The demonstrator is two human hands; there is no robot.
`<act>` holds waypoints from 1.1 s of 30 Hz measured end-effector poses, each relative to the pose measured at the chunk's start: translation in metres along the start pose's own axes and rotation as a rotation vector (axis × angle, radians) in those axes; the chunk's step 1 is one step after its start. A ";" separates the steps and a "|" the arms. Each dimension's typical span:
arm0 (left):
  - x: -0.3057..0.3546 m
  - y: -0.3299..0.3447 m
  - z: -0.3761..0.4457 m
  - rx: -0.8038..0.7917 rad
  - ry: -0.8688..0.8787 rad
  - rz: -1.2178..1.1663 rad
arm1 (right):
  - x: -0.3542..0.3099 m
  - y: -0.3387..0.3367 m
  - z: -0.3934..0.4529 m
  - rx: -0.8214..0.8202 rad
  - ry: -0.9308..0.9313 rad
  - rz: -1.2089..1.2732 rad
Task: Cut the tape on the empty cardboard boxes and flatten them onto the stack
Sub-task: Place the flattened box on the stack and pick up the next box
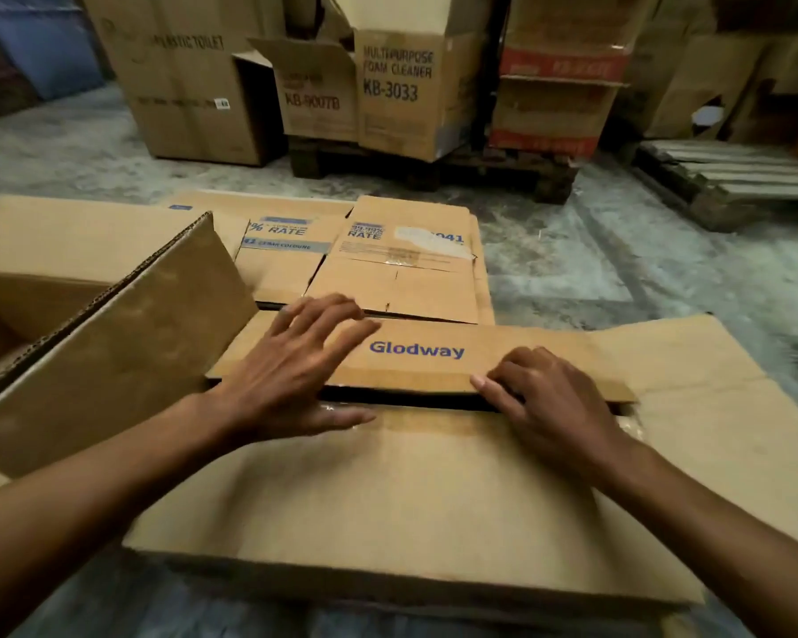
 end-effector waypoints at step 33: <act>-0.087 -0.009 0.038 -0.782 -0.645 0.094 | 0.131 -0.073 0.024 -0.303 0.302 -0.264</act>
Point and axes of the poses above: each hand's wrist, its own z-axis towards the middle knuckle, its own y-axis out of the palm, x = y × z, the point moved 3 cm from there along z, towards the middle knuckle, and after that the axes turned 2 degrees about y, right-handed, at the moved point
